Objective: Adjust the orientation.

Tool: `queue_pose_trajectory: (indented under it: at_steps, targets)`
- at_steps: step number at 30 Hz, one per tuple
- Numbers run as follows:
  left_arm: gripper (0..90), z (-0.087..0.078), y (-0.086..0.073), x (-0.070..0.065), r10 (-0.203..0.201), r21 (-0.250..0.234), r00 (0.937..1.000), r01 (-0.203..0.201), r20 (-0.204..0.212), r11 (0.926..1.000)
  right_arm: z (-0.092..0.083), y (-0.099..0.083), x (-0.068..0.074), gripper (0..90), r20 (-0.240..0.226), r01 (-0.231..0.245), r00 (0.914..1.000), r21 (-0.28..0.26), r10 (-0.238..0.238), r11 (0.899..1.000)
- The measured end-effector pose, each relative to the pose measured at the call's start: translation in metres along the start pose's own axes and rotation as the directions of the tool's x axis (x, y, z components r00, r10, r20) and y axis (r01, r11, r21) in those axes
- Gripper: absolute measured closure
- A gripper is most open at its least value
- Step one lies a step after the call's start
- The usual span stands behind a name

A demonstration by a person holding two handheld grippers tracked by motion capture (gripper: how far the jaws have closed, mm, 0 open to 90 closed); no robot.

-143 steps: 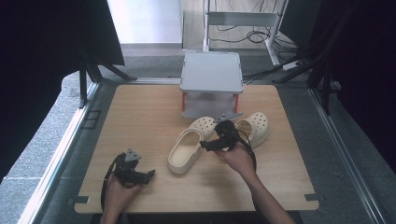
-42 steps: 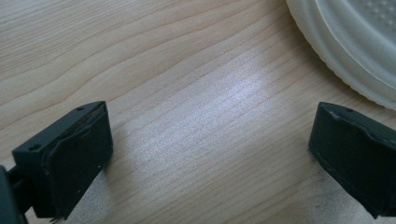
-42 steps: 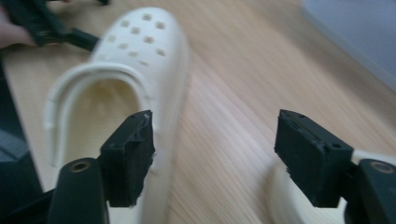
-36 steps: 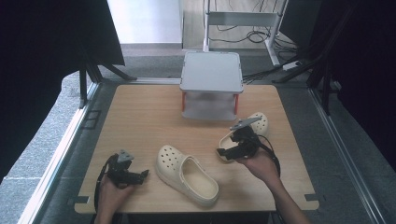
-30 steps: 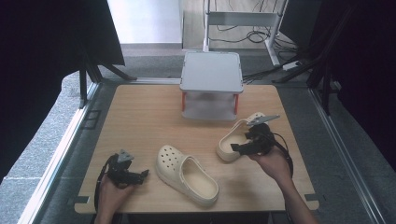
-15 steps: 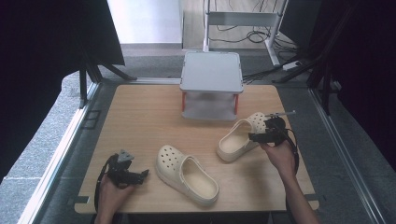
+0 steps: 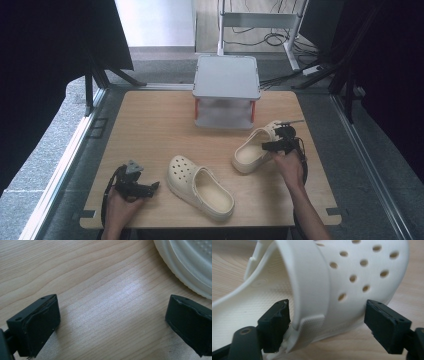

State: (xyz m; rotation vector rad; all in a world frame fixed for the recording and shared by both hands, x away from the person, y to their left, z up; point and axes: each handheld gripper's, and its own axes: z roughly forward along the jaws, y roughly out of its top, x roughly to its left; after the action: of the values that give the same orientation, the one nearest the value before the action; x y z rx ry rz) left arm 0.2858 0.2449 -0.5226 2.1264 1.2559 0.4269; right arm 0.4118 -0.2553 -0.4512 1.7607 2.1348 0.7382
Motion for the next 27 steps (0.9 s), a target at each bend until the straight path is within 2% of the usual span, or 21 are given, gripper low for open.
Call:
queue_pose_trajectory:
  at_steps: [4,7,8,11,13,19,23,25,27]
  targets:
    - [0.0,0.000,0.000,0.000,-0.001,0.000,1.0000,0.001,-0.001,1.0000,-0.009,-0.004,-0.005,41.4,-0.017,0.020,0.9997,0.001,-0.020,1.000]
    - [0.0,0.000,0.000,0.000,-0.001,0.000,1.0000,0.001,-0.001,1.0000,-0.016,-0.006,-0.011,55.6,-0.013,0.054,0.9985,0.016,-0.053,0.998]
    - [0.0,0.000,0.000,0.000,-0.001,0.000,1.0000,0.001,-0.001,1.0000,-0.018,-0.007,-0.014,59.0,-0.009,0.058,0.9983,0.016,-0.058,0.998]
    - [0.0,0.000,0.000,0.000,-0.001,0.000,1.0000,0.001,-0.001,1.0000,-0.023,-0.009,-0.026,67.0,-0.050,0.034,0.9982,0.022,-0.033,0.999]
    - [0.0,0.000,0.000,0.000,-0.001,0.000,1.0000,0.001,-0.001,1.0000,-0.026,-0.010,-0.031,72.0,-0.036,0.051,0.9981,0.018,-0.050,0.999]
    - [0.0,0.000,0.000,0.000,-0.001,0.000,1.0000,0.001,-0.001,1.0000,-0.034,-0.011,-0.039,75.4,-0.034,0.103,0.9942,0.013,-0.102,0.995]
    - [0.0,0.000,0.000,0.000,-0.001,0.000,1.0000,0.001,-0.001,1.0000,-0.043,-0.011,-0.039,75.8,-0.066,0.126,0.9898,-0.011,-0.126,0.992]
    - [0.0,0.000,0.000,0.000,-0.001,0.000,1.0000,0.001,-0.001,1.0000,-0.048,-0.010,-0.035,75.8,-0.081,0.150,0.9850,-0.028,-0.152,0.988]
    - [0.0,0.000,0.000,0.000,-0.001,0.000,1.0000,0.001,-0.002,1.0000,-0.053,-0.009,-0.029,75.9,-0.099,0.188,0.9764,-0.045,-0.192,0.981]
